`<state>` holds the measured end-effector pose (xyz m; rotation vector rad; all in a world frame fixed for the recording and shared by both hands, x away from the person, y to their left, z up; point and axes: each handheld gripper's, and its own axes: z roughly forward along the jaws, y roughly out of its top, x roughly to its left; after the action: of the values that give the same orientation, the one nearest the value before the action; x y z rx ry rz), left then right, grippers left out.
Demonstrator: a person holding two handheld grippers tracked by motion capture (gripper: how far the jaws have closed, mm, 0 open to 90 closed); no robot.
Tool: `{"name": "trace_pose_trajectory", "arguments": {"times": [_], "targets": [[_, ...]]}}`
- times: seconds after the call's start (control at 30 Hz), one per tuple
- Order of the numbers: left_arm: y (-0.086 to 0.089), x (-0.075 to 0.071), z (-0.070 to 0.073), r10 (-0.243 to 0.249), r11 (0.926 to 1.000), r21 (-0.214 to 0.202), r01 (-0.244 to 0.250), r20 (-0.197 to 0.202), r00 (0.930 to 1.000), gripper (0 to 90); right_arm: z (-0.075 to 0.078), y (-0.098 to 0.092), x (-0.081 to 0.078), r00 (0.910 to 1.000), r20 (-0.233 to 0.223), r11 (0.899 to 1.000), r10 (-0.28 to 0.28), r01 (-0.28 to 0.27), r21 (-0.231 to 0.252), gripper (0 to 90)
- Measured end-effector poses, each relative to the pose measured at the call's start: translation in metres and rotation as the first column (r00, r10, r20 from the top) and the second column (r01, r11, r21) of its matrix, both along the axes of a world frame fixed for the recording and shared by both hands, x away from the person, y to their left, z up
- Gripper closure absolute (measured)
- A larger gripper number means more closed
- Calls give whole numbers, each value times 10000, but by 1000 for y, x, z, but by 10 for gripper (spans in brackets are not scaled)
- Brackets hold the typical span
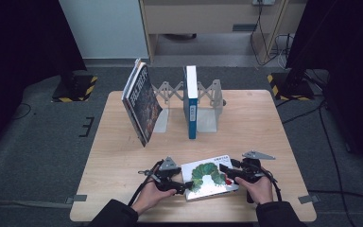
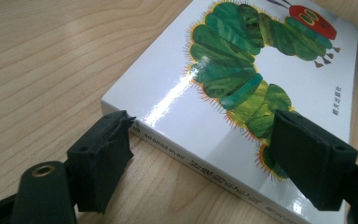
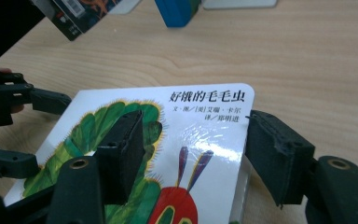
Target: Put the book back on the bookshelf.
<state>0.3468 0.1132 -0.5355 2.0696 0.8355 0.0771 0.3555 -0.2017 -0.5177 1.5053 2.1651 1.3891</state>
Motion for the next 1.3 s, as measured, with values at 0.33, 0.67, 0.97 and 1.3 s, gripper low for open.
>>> {"name": "trace_pose_trajectory", "arguments": {"times": [0.33, 0.67, 0.97, 1.3], "targets": [[-2, -2, 0, 56, 9998, 168, -59, 141, 9999, 194, -8, 0, -1, 9984, -540, 9990, 165, -187, -410, 359], [-6, -12, 2, 16, 9994, 352, -16, 10, 10000, 192, -8, -1, -7, 9970, -721, 9982, 276, -314, -516, 347], [-4, -11, 2, -13, 9997, 238, 14, -41, 10000, 176, 1, -6, -10, 9993, -305, 9997, 217, -213, 139, 352], [-2, -10, 1, -44, 10000, -40, 43, -206, 9998, 136, 15, -11, -10, 9994, 335, 9874, -58, 4, 1581, 396]]}}
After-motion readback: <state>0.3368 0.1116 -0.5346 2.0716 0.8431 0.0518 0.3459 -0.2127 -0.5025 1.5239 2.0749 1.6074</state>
